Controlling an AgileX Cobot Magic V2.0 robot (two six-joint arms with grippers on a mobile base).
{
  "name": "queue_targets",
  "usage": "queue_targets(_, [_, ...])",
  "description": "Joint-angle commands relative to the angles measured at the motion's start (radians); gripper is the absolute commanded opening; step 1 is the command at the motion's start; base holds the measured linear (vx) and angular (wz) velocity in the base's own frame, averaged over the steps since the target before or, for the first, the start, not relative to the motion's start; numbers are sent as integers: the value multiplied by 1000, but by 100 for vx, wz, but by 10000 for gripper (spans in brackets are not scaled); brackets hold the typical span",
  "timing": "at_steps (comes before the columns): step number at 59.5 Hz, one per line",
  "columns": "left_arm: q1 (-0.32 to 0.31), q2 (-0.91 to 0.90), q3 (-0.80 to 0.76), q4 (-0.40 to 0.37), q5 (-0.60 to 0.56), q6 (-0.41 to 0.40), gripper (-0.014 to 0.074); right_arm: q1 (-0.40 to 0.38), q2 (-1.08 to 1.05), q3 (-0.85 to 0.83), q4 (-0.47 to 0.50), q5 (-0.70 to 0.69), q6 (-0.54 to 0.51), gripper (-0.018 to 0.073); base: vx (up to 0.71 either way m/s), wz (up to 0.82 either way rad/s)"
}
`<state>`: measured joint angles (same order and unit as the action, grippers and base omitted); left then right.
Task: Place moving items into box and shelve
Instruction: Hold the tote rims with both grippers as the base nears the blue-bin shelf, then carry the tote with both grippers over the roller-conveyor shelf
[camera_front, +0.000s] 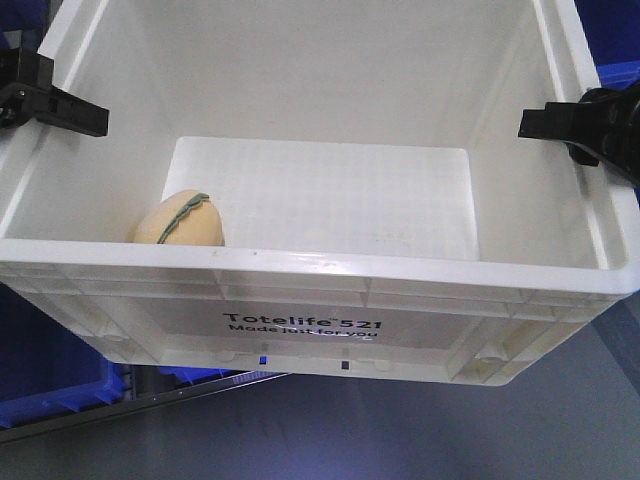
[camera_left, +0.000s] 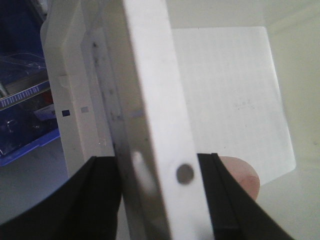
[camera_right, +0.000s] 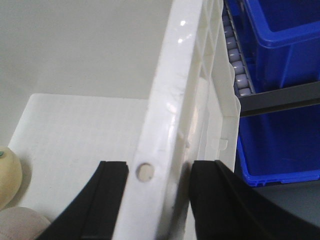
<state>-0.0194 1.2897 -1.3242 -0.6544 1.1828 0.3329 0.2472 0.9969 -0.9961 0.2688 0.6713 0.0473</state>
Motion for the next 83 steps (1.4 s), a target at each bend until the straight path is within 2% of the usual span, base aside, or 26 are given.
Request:
queue_targets(1, [-11,-41,-44,-188,-39,20,-3,9,-27,-44,82,-154,-6,-6,8,34])
queue_targets(36, [-11,-41,-44,-188,-39,20,-3,9,-27,-44,82,-154,-6,-6,8,24])
queue_targets(83, [-11,-41,-44,-188,-39,20,-3,9,-27,-44,82,-154,-6,-6,8,2])
